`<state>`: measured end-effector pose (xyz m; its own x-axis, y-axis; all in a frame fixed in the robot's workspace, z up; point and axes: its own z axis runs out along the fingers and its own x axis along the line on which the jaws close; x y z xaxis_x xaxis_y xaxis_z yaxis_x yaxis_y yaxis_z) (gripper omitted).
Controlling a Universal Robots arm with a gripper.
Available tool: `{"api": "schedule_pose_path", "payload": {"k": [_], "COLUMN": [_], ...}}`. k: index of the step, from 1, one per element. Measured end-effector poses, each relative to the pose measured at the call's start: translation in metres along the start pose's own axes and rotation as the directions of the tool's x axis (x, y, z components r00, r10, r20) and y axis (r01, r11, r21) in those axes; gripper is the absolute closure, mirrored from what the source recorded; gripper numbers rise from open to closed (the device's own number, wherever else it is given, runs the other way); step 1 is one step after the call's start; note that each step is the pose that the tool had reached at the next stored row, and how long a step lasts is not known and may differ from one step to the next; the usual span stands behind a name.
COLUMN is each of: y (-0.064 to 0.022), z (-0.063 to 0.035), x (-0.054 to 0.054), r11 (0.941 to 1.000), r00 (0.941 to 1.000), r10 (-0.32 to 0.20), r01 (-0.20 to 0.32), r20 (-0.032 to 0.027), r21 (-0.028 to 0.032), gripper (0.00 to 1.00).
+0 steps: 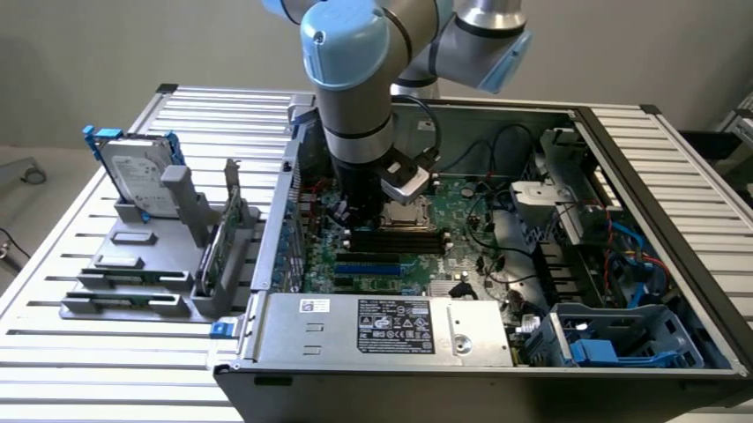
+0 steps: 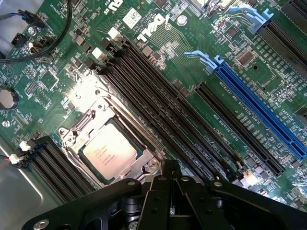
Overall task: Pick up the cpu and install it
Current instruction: 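Install the first cpu locking lever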
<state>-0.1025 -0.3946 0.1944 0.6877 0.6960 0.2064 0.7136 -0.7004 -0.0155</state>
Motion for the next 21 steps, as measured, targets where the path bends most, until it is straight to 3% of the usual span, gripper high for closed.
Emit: {"api": "schedule_pose_path", "payload": {"k": [5, 13, 21], "y": [-0.0008, -0.0053, -0.0158], "z": [-0.0013, -0.0118, -0.0112], "x": [0.000, 0.007, 0.017], "r11": [1.0000, 1.0000, 0.9989], "r00": [1.0000, 1.0000, 0.9989], "r10": [-0.001, -0.001, -0.047], "r01": [0.001, 0.001, 0.047], "r20": [0.0050, 0.0051, 0.0097], "r21": [-0.0043, -0.0044, 0.0071], "gripper": [0.89, 0.89, 0.89]}}
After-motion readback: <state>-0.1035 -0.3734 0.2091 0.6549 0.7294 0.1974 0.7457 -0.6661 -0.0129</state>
